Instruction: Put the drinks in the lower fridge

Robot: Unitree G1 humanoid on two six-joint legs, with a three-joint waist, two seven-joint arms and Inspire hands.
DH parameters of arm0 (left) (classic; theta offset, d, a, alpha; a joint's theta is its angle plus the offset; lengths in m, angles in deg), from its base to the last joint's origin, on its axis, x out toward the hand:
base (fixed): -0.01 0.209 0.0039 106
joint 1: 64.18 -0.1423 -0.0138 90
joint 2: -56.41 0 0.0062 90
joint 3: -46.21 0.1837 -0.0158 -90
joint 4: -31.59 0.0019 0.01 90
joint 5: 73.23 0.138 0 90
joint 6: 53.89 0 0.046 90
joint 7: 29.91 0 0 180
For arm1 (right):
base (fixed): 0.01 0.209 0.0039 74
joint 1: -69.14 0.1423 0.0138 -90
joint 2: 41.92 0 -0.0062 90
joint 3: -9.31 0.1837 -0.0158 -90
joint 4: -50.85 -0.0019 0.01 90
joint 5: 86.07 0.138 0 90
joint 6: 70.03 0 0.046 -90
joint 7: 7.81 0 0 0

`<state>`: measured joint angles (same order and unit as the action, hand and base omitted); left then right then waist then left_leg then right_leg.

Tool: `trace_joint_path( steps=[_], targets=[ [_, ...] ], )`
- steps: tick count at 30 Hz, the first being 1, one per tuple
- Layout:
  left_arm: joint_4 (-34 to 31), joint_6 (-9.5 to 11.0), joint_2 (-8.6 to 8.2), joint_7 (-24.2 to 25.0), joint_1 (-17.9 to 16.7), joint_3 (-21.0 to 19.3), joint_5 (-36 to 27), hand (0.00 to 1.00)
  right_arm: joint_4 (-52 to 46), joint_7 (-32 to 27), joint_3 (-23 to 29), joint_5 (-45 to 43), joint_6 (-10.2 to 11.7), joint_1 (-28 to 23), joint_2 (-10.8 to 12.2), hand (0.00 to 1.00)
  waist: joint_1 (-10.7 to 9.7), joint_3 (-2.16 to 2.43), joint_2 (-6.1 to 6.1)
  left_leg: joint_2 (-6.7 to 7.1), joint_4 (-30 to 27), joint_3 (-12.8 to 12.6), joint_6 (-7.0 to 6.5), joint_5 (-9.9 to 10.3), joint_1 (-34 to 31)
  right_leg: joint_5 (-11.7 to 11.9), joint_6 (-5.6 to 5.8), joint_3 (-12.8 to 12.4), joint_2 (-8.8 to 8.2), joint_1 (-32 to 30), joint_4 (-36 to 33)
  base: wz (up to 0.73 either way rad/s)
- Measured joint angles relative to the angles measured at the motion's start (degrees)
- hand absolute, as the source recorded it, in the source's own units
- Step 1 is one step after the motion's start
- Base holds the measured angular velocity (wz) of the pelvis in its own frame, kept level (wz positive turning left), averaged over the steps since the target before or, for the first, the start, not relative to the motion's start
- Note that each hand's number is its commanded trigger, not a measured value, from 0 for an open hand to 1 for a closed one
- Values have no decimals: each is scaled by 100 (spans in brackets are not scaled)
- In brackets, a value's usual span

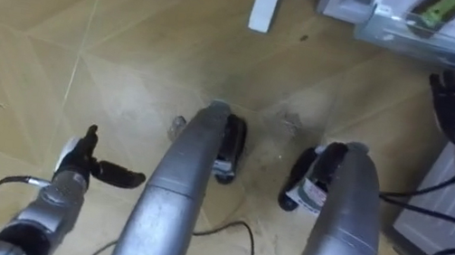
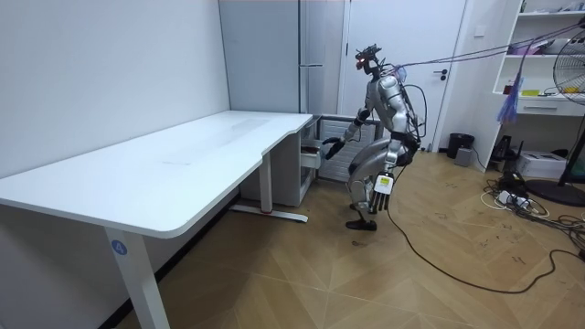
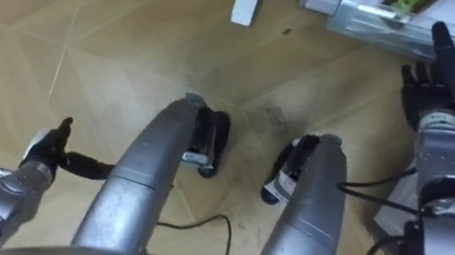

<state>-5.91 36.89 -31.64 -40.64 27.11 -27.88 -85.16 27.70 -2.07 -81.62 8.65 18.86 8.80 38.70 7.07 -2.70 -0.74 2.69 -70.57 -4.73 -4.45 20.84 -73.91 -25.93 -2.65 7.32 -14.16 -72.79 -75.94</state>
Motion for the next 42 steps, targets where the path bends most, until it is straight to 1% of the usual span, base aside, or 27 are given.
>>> trace_joint_path(
  steps=[2, 3, 4, 5, 6, 7, 9, 10, 11, 13, 14, 16, 19, 21, 22, 23, 24, 26, 28, 32, 37, 42],
  targets=[
    [-219, 47, 163, -12, -254, -3, -208, 0, -6, -76, -42, 0, -147, 0, -67, 0, 2, -6, -87, 5, 0, 12, 9, -6, -3, -5, 6, -2, 8, -4, 2, 0],
    [-291, 54, 208, -26, -342, -7, -233, 0, -22, -113, -53, -3, -165, 1, -74, 0, 6, -5, -105, -1, 0, 13, 13, -8, -2, -7, 7, -2, 16, -4, 5, -4],
    [-422, 57, 291, -43, -517, -12, -299, 0, -92, -215, -66, -4, -176, 4, -83, 0, 10, -4, -140, -1, 4, 15, 15, -9, -2, -11, 5, 2, 15, -3, 11, 0],
    [-490, 58, 341, -45, -649, -42, -305, 0, -193, -373, -66, -6, -176, 8, -116, 0, 17, -4, -168, 6, 18, 16, 15, -9, -2, -14, 3, 6, 2, -3, 20, 0],
    [-491, 58, 350, -51, -696, -68, -311, 0, -229, -451, -66, -5, -176, 16, -139, 0, 18, -3, -175, 13, 21, 16, 18, -11, -1, -17, 1, 13, -12, 0, 22, 5],
    [-489, 58, 351, -96, -770, -127, -332, 0, -231, -549, -75, -5, -177, 64, -181, 0, 17, -5, -181, 21, 22, 17, 29, -17, 1, -30, -21, 67, -81, 20, 19, 7],
    [-515, 65, 390, -130, -852, -186, -381, 0, -230, -596, -75, -5, -129, 151, -187, 0, 22, -33, -228, 33, 26, 21, 30, -18, 10, -38, -27, 80, -95, 33, 16, 7],
    [-555, 75, 431, -135, -893, -194, -437, 0, -230, -596, -76, -5, -121, 218, -197, 0, 22, -60, -274, 35, 37, 17, 30, -18, 23, -45, -24, 83, -105, 42, 15, 6],
    [-594, 82, 454, -136, -930, -224, -449, 0, -231, -603, -81, -7, -121, 281, -211, 0, 22, -76, -301, 37, 43, 19, 25, -14, 38, -60, -16, 92, -113, 62, 14, 7],
    [-732, 99, 481, -141, -1024, -247, -506, 0, -353, -667, -81, -6, -122, 305, -262, 0, 24, -72, -310, 41, 47, 22, 9, -4, 59, -96, -14, 133, -157, 107, 9, 12],
    [-862, 115, 491, -149, -1109, -279, -541, 0, -489, -751, -81, -5, -122, 312, -314, 0, 28, -71, -313, 69, 53, 37, 9, -3, 59, -114, -7, 146, -180, 120, 4, 14],
    [-871, 134, 492, -150, -1157, -280, -542, 0, -611, -833, -81, -5, -119, 383, -353, 0, 42, -71, -313, 94, 55, 47, 3, 1, 97, -143, -11, 161, -206, 166, -7, 10],
    [-869, 131, 498, -149, -1342, -282, -540, 0, -732, -962, -85, -5, -87, 560, -372, 0, 59, -69, -318, 106, 53, 66, 14, 39, 225, -197, -21, 185, -227, 319, -5, 4],
    [-870, 131, 528, -149, -1425, -284, -541, 0, -732, -1011, -125, -6, -69, 674, -452, 0, 73, -67, -316, 124, 52, 108, 20, 44, 277, -235, -40, 251, -261, 417, -6, 13],
    [-852, 129, 538, -149, -1461, -286, -541, 0, -732, -1025, -130, -1, -25, 748, -478, 0, 89, -70, -328, 126, 50, 128, 29, 49, 312, -247, -62, 289, -273, 469, -6, 10],
    [-856, 123, 542, -143, -1512, -292, -538, 0, -732, -1026, -130, -3, 41, 818, -479, 0, 118, -56, -354, 123, 47, 139, 41, 56, 335, -260, -78, 304, -275, 500, -7, 8],
    [-866, 124, 542, -133, -1541, -303, -538, 0, -732, -1026, -130, -3, 61, 862, -480, 0, 122, -54, -359, 123, 46, 149, 46, 59, 342, -268, -75, 315, -277, 512, -7, 6],
    [-874, 125, 546, -101, -1654, -423, -538, 0, -872, -1077, -125, 4, 167, 912, -483, 0, 125, -51, -363, 122, 23, 216, 68, 71, 373, -315, -75, 403, -290, 606, -8, 9],
    [-894, 123, 548, -101, -1718, -466, -538, 0, -880, -1164, -126, 39, 180, 907, -482, 0, 142, -50, -365, 123, 10, 246, 77, 76, 383, -328, -85, 443, -294, 642, -11, 6],
    [-1038, 97, 555, -94, -1887, -464, -539, 0, -881, -1240, -125, 49, 259, 907, -482, 0, 196, -50, -365, 123, -30, 244, 84, 80, 384, -344, -100, 441, -309, 642, -69, 1],
    [-1082, 93, 562, -69, -2028, -460, -541, 0, -881, -1309, -126, 47, 302, 905, -482, 0, 279, -50, -365, 100, -95, 264, 118, 99, 394, -358, -124, 441, -275, 651, -117, 0],
    [-1157, 102, 643, 19, -2211, -459, -538, 0, -880, -1341, -263, 28, 356, 904, -489, 0, 328, -50, -364, 76, -113, 269, 149, 116, 436, -378, -146, 433, -253, 667, -141, -2]
  ],
)
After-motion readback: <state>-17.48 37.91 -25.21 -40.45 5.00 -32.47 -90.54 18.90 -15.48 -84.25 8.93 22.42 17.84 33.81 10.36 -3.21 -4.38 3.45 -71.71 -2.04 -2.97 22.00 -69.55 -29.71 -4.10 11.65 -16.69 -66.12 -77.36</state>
